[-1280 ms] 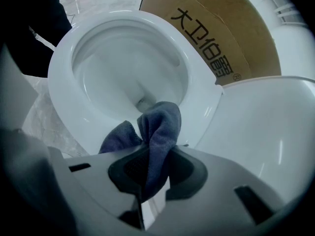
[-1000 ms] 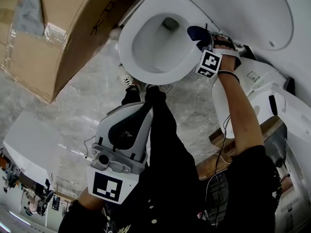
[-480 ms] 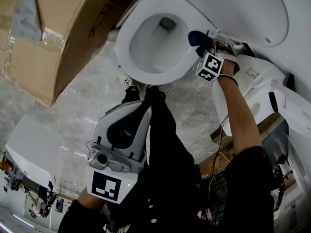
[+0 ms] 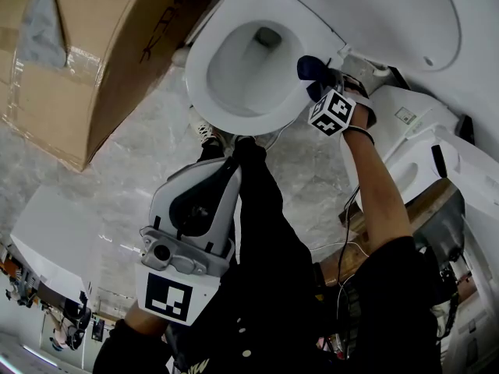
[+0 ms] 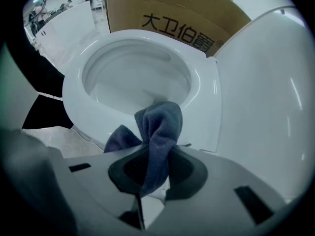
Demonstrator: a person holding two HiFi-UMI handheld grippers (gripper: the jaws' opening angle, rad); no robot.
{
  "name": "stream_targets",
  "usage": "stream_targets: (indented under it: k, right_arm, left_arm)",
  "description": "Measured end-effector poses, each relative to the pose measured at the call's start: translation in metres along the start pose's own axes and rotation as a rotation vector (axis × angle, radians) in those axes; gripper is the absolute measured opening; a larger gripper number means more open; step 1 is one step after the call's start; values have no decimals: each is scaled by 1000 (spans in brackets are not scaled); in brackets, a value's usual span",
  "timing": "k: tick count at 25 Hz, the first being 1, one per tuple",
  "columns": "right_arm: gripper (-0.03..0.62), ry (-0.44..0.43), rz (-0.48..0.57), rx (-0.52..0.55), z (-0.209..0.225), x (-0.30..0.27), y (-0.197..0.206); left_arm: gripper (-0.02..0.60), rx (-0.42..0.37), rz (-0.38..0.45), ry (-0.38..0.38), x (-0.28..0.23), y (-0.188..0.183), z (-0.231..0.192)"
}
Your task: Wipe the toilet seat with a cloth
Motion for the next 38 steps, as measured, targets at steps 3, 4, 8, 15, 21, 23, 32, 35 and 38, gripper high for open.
stream_targets:
  k: [3, 4, 8, 15, 21, 23, 32, 35, 38]
  right_arm:
    - [66, -13, 10, -32, -6, 1, -2]
    - [66, -21, 13, -35, -10, 1, -3]
    - [66, -36, 15, -48, -22, 2, -7]
    - [66, -56, 23, -110, -41, 5, -12]
    - [66, -66, 19, -144, -56, 7, -16]
    - [66, -71, 23, -150, -62, 8, -17]
    - [66, -102, 36, -197, -93, 12, -28]
    - [66, -109, 44, -236, -102, 13, -31]
    - [66, -121, 50, -274, -109, 14, -35]
  left_arm:
    - [11, -2, 0, -4, 1, 0, -2]
    - [11, -1, 0, -5, 1, 0, -3]
    - [11, -1, -1, -11, 2, 0, -5]
    - [11, -7, 1, -20, 3, -1, -9]
    - [11, -5, 2, -23, 4, 0, -10]
    - [11, -5, 4, -25, 5, -1, -11]
    - [11, -5, 5, -37, 9, -1, -16]
    - [11, -5, 6, -40, 11, 0, -16]
    - [11, -2, 8, -44, 12, 0, -18]
Point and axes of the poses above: the fingertips, and each gripper's own axes: x backward along the fingers, z to its right, y out of its underside, the point moved 7 cm from there along x, backward along the fingers, and after that the axes turned 5 degrees about -y, right-handed, at the moved point
